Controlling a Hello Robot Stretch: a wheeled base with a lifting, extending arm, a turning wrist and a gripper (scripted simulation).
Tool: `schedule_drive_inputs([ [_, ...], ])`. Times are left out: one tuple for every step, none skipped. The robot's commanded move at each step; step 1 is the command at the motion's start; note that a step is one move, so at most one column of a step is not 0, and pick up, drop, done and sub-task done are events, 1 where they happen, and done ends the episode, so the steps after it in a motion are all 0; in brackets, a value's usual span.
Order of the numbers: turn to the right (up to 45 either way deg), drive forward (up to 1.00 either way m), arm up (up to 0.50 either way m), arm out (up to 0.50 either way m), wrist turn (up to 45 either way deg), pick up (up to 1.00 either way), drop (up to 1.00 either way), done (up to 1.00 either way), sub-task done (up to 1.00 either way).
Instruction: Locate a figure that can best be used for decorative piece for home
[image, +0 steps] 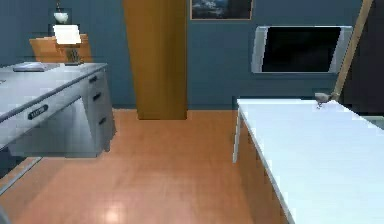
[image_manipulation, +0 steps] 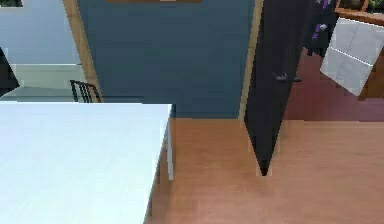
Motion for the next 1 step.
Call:
schedule_drive_inputs([
  [0.0, 1.0, 0.0, 0.0, 0.0, 0.0, 0.0, 0.0, 0.0],
])
